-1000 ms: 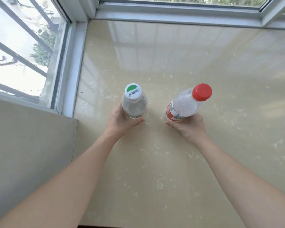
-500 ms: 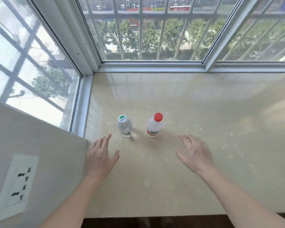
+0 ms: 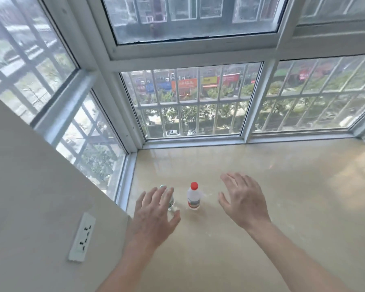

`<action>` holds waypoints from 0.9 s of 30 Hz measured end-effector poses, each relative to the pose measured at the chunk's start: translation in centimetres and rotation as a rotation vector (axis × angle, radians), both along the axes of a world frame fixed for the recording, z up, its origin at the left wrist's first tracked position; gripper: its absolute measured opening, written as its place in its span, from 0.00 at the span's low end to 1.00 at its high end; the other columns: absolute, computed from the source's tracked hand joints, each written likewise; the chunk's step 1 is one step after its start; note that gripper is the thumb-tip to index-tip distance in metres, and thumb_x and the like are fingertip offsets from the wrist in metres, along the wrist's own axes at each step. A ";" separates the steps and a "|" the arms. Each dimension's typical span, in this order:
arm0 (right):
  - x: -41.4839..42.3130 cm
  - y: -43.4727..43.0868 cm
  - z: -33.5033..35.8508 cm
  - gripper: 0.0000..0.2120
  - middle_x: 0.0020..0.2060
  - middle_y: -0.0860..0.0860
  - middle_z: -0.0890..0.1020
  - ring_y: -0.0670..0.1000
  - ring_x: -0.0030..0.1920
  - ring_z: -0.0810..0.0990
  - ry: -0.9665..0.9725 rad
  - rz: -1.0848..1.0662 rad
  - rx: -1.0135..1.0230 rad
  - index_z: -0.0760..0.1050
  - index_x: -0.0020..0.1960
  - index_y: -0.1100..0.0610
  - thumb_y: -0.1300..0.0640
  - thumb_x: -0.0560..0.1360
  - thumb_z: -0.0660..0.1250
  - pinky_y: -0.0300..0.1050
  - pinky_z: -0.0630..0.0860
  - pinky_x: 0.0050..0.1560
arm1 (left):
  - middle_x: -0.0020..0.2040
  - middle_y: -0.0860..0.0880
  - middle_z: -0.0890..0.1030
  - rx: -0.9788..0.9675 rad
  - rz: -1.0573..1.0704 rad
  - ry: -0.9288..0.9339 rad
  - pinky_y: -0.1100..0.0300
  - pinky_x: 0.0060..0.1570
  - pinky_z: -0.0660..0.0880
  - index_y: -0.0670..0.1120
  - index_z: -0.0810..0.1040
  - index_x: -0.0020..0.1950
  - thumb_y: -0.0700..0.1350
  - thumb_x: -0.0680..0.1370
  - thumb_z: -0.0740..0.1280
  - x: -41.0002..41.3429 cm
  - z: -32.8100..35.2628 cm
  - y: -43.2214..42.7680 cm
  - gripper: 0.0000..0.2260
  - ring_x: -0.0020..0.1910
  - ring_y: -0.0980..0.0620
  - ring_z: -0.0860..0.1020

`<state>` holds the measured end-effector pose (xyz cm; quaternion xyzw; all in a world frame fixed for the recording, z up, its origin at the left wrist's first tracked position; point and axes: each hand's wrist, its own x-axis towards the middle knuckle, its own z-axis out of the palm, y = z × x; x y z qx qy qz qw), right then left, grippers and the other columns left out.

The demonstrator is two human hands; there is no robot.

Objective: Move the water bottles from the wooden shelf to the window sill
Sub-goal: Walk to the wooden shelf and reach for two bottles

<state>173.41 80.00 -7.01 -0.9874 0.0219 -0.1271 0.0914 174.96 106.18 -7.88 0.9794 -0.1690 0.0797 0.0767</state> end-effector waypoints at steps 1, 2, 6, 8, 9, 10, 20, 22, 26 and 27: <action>-0.3 -0.2 0.4 0.23 0.56 0.53 0.82 0.58 0.58 0.80 -0.016 -0.001 -0.003 0.79 0.62 0.54 0.46 0.71 0.62 0.54 0.76 0.58 | 0.64 0.51 0.80 -0.007 -0.007 -0.008 0.48 0.66 0.65 0.50 0.76 0.67 0.60 0.71 0.61 0.0 0.7 -0.4 0.27 0.63 0.46 0.77; -0.5 -0.4 0.8 0.23 0.57 0.53 0.82 0.58 0.58 0.79 -0.029 -0.003 -0.006 0.79 0.63 0.54 0.46 0.71 0.62 0.54 0.76 0.59 | 0.63 0.51 0.80 -0.014 -0.016 -0.017 0.47 0.66 0.66 0.50 0.77 0.67 0.60 0.71 0.61 0.1 1.2 -0.9 0.27 0.63 0.46 0.78; -2.0 -1.3 2.0 0.24 0.58 0.54 0.82 0.58 0.60 0.80 -0.072 -0.071 -0.010 0.80 0.62 0.54 0.45 0.72 0.60 0.56 0.77 0.60 | 0.64 0.52 0.79 -0.034 -0.093 -0.051 0.47 0.64 0.70 0.51 0.76 0.68 0.62 0.72 0.61 1.1 3.0 -3.0 0.27 0.63 0.46 0.76; -3.3 -2.0 2.3 0.24 0.58 0.54 0.82 0.58 0.60 0.80 -0.078 -0.142 -0.013 0.80 0.62 0.55 0.46 0.72 0.60 0.56 0.76 0.61 | 0.64 0.52 0.78 -0.052 -0.157 -0.061 0.47 0.65 0.70 0.51 0.75 0.67 0.62 0.73 0.60 1.6 3.4 -4.4 0.27 0.63 0.47 0.76; -4.2 -2.5 2.4 0.24 0.57 0.54 0.83 0.58 0.59 0.81 -0.084 -0.186 -0.023 0.81 0.62 0.55 0.46 0.72 0.60 0.56 0.77 0.61 | 0.64 0.52 0.78 -0.063 -0.194 -0.061 0.47 0.65 0.70 0.51 0.75 0.67 0.62 0.73 0.61 1.7 3.6 -5.3 0.26 0.63 0.47 0.76; -5.2 -3.0 2.6 0.23 0.57 0.54 0.83 0.58 0.59 0.81 -0.093 -0.236 -0.036 0.81 0.61 0.55 0.46 0.71 0.61 0.55 0.77 0.61 | 0.64 0.52 0.78 -0.074 -0.236 -0.058 0.47 0.65 0.70 0.51 0.75 0.67 0.62 0.72 0.61 1.8 3.7 -6.2 0.26 0.63 0.46 0.76; -19.6 -5.9 3.7 0.22 0.59 0.55 0.81 0.58 0.61 0.79 -0.062 -0.732 -0.112 0.79 0.64 0.56 0.49 0.73 0.68 0.57 0.75 0.63 | 0.64 0.51 0.78 -0.101 -0.708 -0.023 0.49 0.66 0.67 0.51 0.74 0.66 0.63 0.73 0.59 -1.2 3.8 -15.1 0.26 0.64 0.46 0.75; -23.1 -6.5 4.1 0.22 0.59 0.55 0.81 0.58 0.60 0.79 -0.048 -0.822 -0.116 0.78 0.64 0.56 0.49 0.73 0.69 0.57 0.76 0.63 | 0.65 0.52 0.77 -0.107 -0.799 -0.016 0.49 0.66 0.67 0.51 0.74 0.67 0.63 0.73 0.59 -3.2 4.0 -17.6 0.26 0.64 0.46 0.74; -29.6 -7.5 4.3 0.21 0.58 0.55 0.81 0.58 0.61 0.78 -0.063 -0.986 -0.119 0.78 0.63 0.56 0.50 0.73 0.70 0.57 0.75 0.64 | 0.64 0.51 0.78 -0.119 -0.969 0.001 0.48 0.65 0.69 0.51 0.75 0.66 0.63 0.73 0.59 -7.6 4.5 -22.6 0.26 0.64 0.46 0.75; -31.0 -7.7 4.2 0.21 0.58 0.56 0.81 0.58 0.61 0.78 -0.079 -1.019 -0.128 0.79 0.63 0.57 0.51 0.72 0.71 0.57 0.75 0.63 | 0.64 0.51 0.78 -0.116 -1.008 0.003 0.48 0.65 0.69 0.51 0.75 0.66 0.63 0.73 0.59 -8.8 4.6 -23.8 0.26 0.64 0.46 0.75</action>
